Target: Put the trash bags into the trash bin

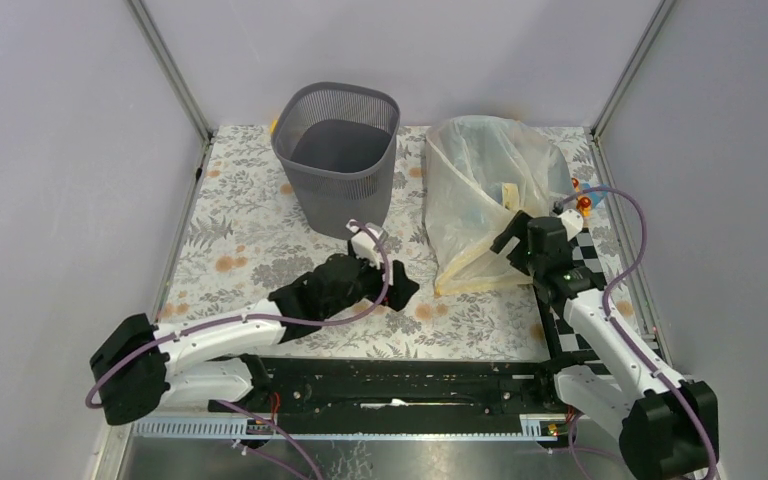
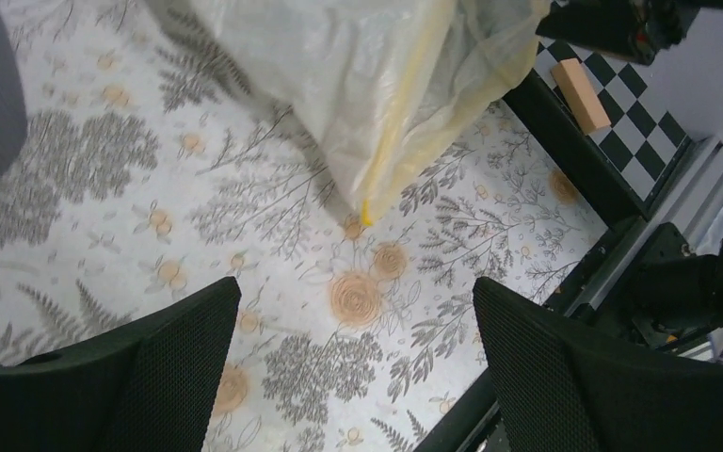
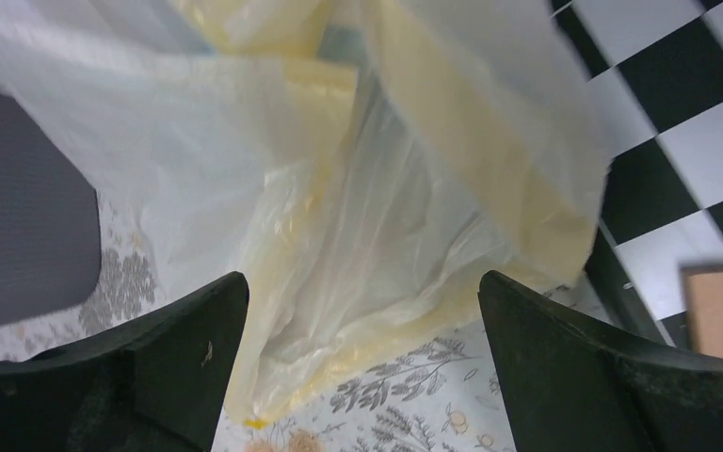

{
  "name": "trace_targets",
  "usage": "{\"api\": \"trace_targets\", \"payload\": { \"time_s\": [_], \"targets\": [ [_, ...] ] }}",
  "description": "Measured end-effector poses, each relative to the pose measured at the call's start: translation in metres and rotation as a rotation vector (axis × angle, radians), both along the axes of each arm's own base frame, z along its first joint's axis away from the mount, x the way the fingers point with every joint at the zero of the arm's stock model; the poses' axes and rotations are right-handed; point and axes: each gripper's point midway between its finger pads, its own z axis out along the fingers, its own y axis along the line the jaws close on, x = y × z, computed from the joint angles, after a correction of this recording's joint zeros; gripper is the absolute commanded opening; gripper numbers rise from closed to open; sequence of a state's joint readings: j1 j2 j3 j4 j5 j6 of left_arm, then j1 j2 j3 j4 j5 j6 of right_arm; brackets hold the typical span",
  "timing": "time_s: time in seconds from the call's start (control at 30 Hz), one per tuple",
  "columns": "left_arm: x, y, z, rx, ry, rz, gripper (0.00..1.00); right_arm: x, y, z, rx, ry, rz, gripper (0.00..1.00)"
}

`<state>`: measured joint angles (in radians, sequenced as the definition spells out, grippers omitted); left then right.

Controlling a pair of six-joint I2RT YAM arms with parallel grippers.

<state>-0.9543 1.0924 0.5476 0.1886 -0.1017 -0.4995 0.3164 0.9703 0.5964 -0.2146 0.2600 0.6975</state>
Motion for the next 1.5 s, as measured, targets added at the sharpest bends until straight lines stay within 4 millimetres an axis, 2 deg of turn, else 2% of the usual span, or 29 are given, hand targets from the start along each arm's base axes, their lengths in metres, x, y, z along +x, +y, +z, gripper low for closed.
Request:
{"api": "trace_targets", "payload": {
  "time_s": [0.1,0.2,0.3,0.47,0.6,0.73,0.93,1.1,1.13,1.2,1.27,1.33,1.4,1.43,1.5],
  "targets": [
    [0.001,-0.021,0.010,0.052,-0.064,-0.039,0.94,0.007,-0.019,0.010,-0.003,-0.025,-0.052,1.00],
    [0.008,-0.040,0.012,0.120,-0.105,-0.058,0.94,0.010,-0.027,0.026,-0.008,-0.065,-0.070,1.00],
    [0.019,-0.060,0.010,0.194,-0.128,-0.073,0.94,0.006,-0.042,0.043,-0.023,-0.116,-0.130,1.00],
    [0.045,-0.100,0.011,0.301,-0.159,-0.100,0.93,-0.011,-0.071,0.076,-0.054,-0.233,-0.250,0.98],
    [0.067,-0.134,0.011,0.359,-0.183,-0.119,0.91,-0.034,-0.094,0.109,-0.063,-0.359,-0.356,0.97],
    [0.081,-0.158,0.001,0.406,-0.190,-0.141,0.92,-0.060,-0.114,0.139,-0.059,-0.495,-0.450,0.97],
    [0.095,-0.179,-0.022,0.484,-0.194,-0.170,0.99,-0.088,-0.132,0.174,-0.041,-0.630,-0.534,0.97],
    [0.109,-0.193,-0.037,0.574,-0.231,-0.164,0.96,-0.095,-0.136,0.179,-0.036,-0.652,-0.553,0.97],
    [0.112,-0.195,-0.040,0.595,-0.241,-0.159,0.94,-0.095,-0.136,0.179,-0.038,-0.649,-0.553,0.97],
    [0.118,-0.199,-0.044,0.624,-0.257,-0.143,0.84,-0.095,-0.136,0.178,-0.039,-0.647,-0.552,0.88],
    [0.124,-0.198,-0.050,0.662,-0.273,-0.114,0.56,-0.095,-0.136,0.177,-0.042,-0.643,-0.549,0.78],
    [0.131,-0.193,-0.056,0.706,-0.289,-0.074,0.25,-0.095,-0.135,0.176,-0.041,-0.639,-0.542,0.74],
    [0.137,-0.184,-0.060,0.738,-0.289,-0.031,0.03,-0.093,-0.131,0.175,-0.031,-0.636,-0.521,0.71],
    [0.140,-0.180,-0.060,0.742,-0.283,-0.007,0.00,-0.091,-0.128,0.172,-0.026,-0.630,-0.504,0.70],
    [0.145,-0.175,-0.057,0.725,-0.277,0.024,0.00,-0.086,-0.119,0.163,-0.016,-0.607,-0.458,0.66]
  ]
}}
